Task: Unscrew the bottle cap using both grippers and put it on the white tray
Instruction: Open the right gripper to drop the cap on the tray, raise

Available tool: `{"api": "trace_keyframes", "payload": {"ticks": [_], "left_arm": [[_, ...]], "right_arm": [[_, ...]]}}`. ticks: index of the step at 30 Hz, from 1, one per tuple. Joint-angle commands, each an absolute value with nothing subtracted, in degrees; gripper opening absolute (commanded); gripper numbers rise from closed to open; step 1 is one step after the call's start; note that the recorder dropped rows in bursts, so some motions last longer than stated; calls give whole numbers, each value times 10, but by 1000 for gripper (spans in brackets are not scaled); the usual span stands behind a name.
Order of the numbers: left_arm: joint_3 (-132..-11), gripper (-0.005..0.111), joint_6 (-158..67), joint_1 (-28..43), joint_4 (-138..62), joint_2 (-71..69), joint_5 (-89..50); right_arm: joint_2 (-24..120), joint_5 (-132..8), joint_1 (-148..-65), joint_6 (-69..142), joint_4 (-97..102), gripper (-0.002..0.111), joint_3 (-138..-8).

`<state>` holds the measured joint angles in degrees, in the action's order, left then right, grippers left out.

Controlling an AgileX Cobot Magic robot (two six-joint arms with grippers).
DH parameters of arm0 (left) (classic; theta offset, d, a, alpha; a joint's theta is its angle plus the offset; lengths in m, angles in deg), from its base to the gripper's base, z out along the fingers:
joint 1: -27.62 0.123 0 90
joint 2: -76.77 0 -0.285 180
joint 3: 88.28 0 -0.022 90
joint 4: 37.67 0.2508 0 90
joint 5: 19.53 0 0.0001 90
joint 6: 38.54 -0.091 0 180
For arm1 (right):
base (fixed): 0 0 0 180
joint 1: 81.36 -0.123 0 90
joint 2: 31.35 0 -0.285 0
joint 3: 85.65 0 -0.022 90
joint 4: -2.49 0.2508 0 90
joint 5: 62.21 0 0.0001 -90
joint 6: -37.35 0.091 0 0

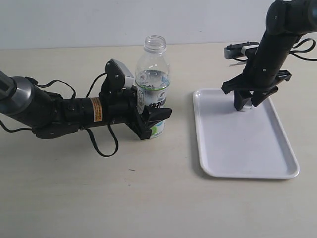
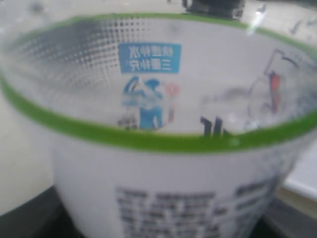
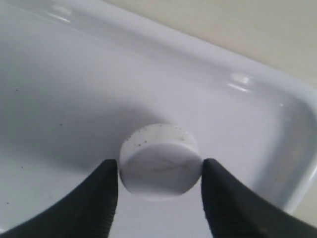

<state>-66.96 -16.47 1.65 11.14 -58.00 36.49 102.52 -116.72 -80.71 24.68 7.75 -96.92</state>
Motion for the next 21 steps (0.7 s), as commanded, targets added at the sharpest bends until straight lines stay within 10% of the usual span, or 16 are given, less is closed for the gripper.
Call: {"api": "trace_keyframes", "payload": {"ticks": [1, 21], "left_arm": [[-670, 1, -158, 19, 99, -575, 388], [-670, 1, -162, 20, 67, -592, 402]], "right_arm": [[1025, -1175, -806, 245, 81, 72, -967], [817, -1234, -806, 212, 193, 71, -968]]}}
